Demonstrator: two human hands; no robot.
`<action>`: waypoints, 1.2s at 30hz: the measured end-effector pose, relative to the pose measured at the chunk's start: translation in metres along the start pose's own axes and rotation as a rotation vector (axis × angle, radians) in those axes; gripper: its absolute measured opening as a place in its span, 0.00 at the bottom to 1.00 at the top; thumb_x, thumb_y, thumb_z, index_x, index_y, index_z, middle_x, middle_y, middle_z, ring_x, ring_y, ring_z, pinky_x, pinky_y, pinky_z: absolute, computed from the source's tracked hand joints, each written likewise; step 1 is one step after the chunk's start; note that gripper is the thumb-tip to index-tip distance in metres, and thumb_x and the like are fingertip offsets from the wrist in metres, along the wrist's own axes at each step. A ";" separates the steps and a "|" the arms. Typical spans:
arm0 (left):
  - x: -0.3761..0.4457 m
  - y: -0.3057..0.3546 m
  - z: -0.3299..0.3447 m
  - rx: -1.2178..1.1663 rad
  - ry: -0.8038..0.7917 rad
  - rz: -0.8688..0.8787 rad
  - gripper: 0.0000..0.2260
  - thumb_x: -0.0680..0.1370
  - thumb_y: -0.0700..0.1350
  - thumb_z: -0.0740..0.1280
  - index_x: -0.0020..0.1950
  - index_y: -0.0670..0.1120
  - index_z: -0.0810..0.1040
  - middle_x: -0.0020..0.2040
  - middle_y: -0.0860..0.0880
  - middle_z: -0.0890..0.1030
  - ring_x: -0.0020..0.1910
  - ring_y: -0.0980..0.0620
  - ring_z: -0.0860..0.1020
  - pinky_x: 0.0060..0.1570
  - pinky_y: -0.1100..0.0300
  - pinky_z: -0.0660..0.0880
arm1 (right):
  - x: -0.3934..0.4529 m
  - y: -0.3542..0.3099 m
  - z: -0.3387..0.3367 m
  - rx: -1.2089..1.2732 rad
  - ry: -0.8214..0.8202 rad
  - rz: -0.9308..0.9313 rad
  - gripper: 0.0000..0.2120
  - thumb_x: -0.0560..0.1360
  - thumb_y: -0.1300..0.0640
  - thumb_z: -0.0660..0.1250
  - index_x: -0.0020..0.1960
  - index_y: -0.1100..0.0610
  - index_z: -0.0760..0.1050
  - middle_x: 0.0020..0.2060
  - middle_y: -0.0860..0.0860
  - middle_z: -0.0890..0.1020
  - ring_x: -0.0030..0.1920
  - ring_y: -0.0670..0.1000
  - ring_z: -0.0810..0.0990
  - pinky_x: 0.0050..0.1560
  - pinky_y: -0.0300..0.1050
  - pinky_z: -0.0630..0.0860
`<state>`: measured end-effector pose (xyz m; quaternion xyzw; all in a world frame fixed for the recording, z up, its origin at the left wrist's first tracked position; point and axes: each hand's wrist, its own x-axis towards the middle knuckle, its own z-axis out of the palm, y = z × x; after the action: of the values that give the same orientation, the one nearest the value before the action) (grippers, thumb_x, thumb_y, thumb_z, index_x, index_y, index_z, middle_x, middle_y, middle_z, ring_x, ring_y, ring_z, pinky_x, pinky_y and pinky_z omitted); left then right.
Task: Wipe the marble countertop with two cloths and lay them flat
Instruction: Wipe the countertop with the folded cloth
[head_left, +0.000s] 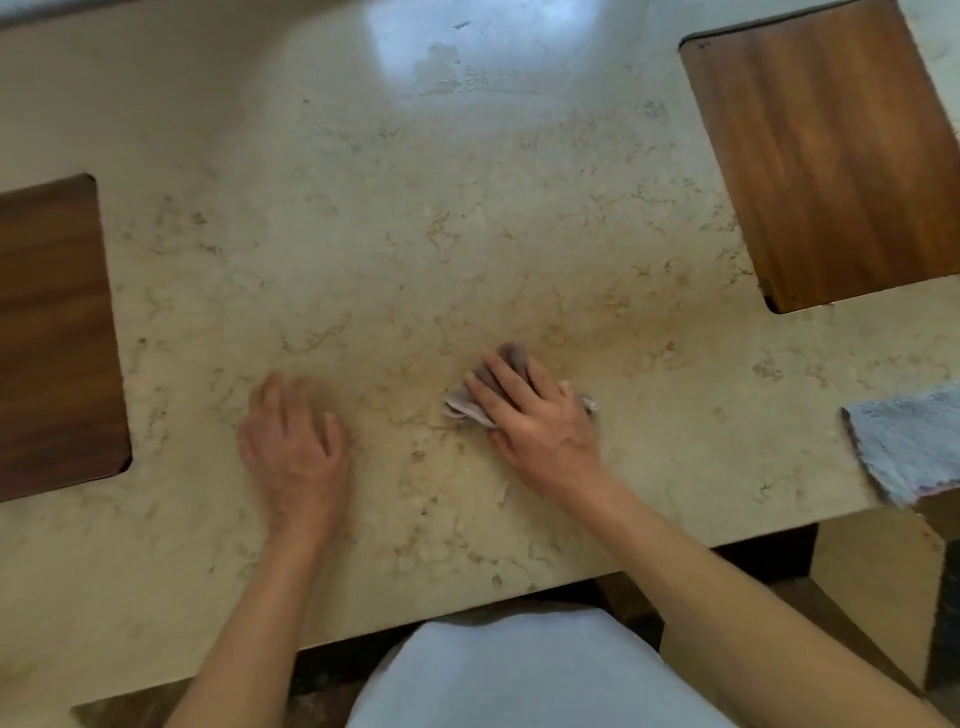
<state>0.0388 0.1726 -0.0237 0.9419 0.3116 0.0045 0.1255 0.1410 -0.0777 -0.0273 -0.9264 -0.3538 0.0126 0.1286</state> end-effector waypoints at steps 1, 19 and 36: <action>0.009 -0.021 -0.004 0.024 -0.014 -0.015 0.25 0.79 0.50 0.56 0.73 0.39 0.70 0.77 0.37 0.67 0.76 0.36 0.63 0.73 0.38 0.58 | 0.002 0.005 -0.003 -0.012 0.000 -0.080 0.20 0.80 0.51 0.63 0.71 0.51 0.76 0.72 0.54 0.76 0.69 0.61 0.76 0.49 0.55 0.78; 0.038 -0.114 -0.018 -0.103 0.075 0.182 0.19 0.82 0.44 0.59 0.73 0.43 0.72 0.76 0.41 0.70 0.76 0.40 0.66 0.71 0.44 0.61 | 0.023 -0.162 0.047 0.075 -0.004 -0.142 0.17 0.84 0.56 0.61 0.72 0.55 0.75 0.73 0.56 0.74 0.73 0.63 0.72 0.70 0.59 0.71; 0.045 -0.164 -0.032 -0.232 0.160 0.291 0.18 0.83 0.42 0.59 0.72 0.39 0.73 0.75 0.39 0.72 0.76 0.40 0.67 0.75 0.45 0.62 | 0.019 -0.219 0.060 0.155 -0.147 -0.352 0.19 0.83 0.55 0.63 0.73 0.52 0.73 0.75 0.53 0.71 0.76 0.61 0.68 0.74 0.60 0.66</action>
<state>-0.0238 0.3341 -0.0353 0.9528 0.1787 0.1331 0.2061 0.0059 0.1056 -0.0295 -0.8341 -0.5168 0.0845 0.1736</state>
